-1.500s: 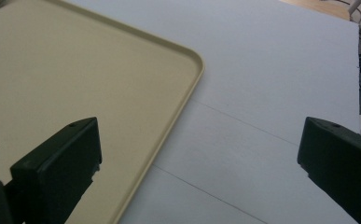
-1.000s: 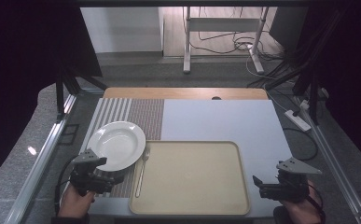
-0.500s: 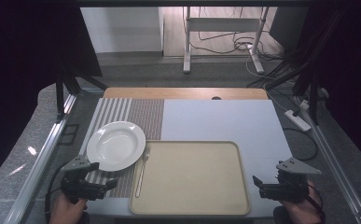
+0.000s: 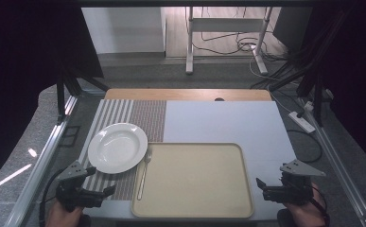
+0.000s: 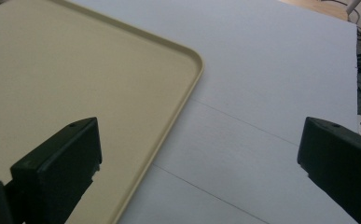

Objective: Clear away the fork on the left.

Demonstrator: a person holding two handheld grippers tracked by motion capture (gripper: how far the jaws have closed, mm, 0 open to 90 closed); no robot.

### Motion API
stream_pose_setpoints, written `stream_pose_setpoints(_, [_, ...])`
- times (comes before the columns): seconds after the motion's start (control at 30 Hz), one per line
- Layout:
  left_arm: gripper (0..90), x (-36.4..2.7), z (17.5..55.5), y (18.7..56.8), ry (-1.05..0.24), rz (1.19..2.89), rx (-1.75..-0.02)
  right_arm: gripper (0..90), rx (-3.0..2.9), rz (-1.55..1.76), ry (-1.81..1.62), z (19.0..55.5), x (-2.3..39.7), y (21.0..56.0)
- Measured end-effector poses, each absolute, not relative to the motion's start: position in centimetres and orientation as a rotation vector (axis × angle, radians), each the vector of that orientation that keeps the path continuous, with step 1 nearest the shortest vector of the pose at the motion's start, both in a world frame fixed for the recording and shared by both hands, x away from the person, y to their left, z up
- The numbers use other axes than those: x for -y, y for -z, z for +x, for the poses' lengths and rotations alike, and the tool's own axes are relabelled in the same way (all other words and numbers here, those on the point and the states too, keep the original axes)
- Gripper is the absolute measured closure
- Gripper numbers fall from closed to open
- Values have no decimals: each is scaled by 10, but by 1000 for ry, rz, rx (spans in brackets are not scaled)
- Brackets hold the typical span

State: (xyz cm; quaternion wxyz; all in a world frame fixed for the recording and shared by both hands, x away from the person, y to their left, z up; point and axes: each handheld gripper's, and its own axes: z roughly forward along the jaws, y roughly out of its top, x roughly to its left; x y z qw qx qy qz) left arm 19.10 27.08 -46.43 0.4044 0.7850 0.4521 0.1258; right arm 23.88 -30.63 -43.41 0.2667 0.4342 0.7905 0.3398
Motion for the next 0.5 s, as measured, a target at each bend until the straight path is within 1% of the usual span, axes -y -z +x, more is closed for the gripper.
stream_pose_setpoints(0.5, [0,-276,185,464,-316,1969,-1151,3,-2137,1167,-902,239,305,435])
